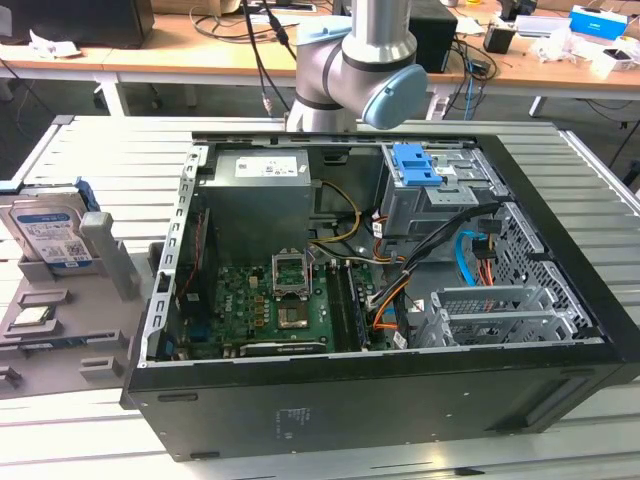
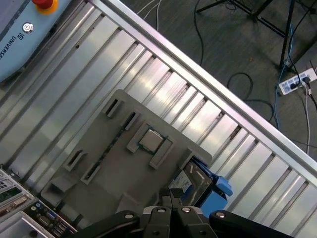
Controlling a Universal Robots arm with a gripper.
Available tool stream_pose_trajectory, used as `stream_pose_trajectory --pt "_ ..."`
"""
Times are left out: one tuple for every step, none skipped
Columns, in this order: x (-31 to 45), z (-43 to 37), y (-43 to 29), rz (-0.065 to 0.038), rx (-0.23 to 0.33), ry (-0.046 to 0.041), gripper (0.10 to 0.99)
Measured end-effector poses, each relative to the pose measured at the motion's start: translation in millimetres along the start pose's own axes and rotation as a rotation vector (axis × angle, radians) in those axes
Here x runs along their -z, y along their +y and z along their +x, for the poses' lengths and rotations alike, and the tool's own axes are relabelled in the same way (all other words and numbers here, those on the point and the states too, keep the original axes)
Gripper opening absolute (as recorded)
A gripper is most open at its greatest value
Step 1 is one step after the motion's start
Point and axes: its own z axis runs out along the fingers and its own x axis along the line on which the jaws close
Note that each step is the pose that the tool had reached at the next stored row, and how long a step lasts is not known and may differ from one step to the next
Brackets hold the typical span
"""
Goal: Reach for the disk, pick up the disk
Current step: 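Pick up the disk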
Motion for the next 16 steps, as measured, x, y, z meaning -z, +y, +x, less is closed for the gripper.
stream_pose_trajectory --pt "0.0 0.0 0.0 0.0 -0.025 -0.0007 0.106" --pt "0.0 0.0 0.0 0.0 -0.037 -0.0011 0.106" --pt "0.1 0.0 0.0 -0.001 -0.047 -0.0014 0.106" --pt "0.0 0.0 0.0 -0.001 -0.064 -0.0019 0.106" --pt "0.0 0.0 0.0 -0.001 -0.074 -0.0021 0.106" --pt "0.0 0.1 -0.1 -0.001 -0.083 -0.0023 0.106" --pt "0.0 0.1 -0.1 -0.001 -0.097 -0.0027 0.106" --pt "0.0 0.1 -0.1 -0.001 -0.109 -0.003 0.106" --pt "0.0 0.1 -0.1 -0.002 -0.118 -0.0032 0.106" --pt "0.0 0.1 -0.1 -0.002 -0.134 -0.0036 0.106" --pt "0.1 0.1 -0.1 -0.002 -0.15 -0.0041 0.106" --pt "0.0 0.1 -0.2 -0.002 -0.166 -0.0045 0.106" --pt "0.0 0.1 -0.2 -0.002 -0.18 -0.005 0.106" --pt "0.0 0.1 -0.2 -0.002 -0.189 -0.0053 0.106" --pt "0.0 0.2 -0.2 -0.002 -0.198 -0.0056 0.106" --pt "0.1 0.1 -0.2 -0.002 -0.207 -0.006 0.106"
